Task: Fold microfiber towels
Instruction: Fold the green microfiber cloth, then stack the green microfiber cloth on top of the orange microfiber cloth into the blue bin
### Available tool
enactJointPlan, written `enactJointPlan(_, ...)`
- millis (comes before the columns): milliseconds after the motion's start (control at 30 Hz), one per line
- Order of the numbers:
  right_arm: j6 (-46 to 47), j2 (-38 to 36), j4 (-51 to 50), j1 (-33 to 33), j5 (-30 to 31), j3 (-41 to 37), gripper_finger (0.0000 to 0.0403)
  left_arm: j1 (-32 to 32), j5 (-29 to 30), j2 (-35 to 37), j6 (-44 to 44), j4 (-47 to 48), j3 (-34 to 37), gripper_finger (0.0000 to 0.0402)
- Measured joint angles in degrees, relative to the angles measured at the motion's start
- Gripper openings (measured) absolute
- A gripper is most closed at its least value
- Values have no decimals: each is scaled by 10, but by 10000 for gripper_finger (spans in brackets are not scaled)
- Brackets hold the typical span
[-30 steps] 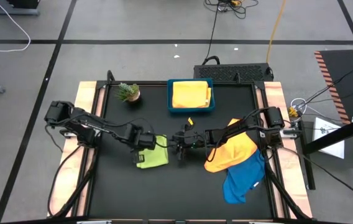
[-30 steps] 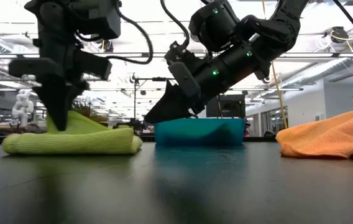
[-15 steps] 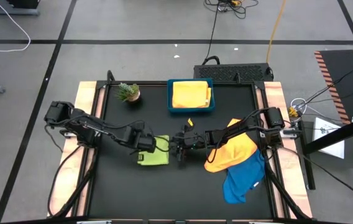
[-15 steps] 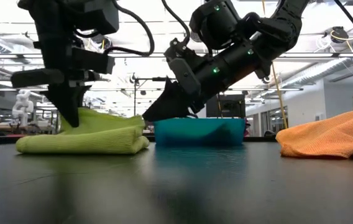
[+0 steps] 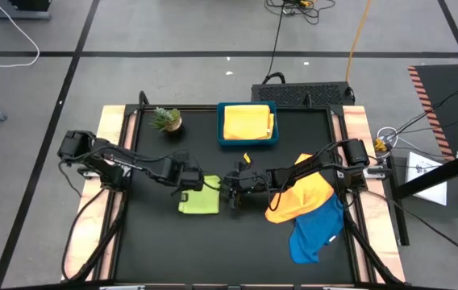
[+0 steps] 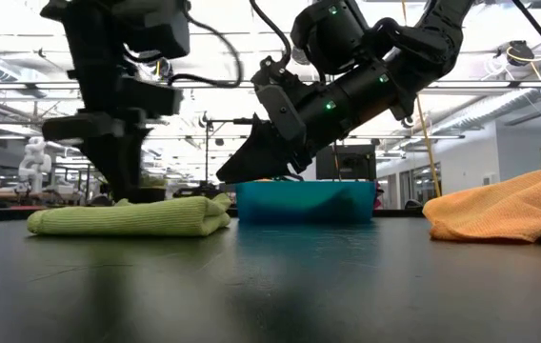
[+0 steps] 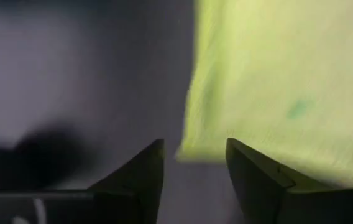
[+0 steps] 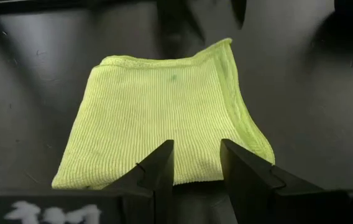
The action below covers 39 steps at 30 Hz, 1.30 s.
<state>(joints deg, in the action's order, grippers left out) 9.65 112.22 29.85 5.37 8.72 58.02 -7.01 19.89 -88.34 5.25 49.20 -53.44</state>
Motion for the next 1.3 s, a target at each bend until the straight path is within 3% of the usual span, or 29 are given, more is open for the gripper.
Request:
enactJointPlan(200, -14, 0, -1, 0, 0, 0, 121, 2, 11, 23, 108, 150, -56, 192)
enactJointPlan(400, -96, -34, -6, 20, 0, 1, 121, -66, -7, 60, 108, 94, -62, 183)
enactJointPlan(500, -122, -45, 7, 38, 0, 1, 121, -109, -3, 82, 106, 34, -42, 174)
enactJointPlan(700, -151, -50, 13, 69, 0, 1, 121, -176, -1, 150, 86, -184, 52, 159)
enactJointPlan(967, -164, -48, 20, 99, -13, 6, 121, -193, -36, 223, 89, -478, 217, 152)
enactJointPlan(1300, -202, -33, 7, 124, -35, 28, 132, -187, -19, 214, 106, -585, 310, 152)
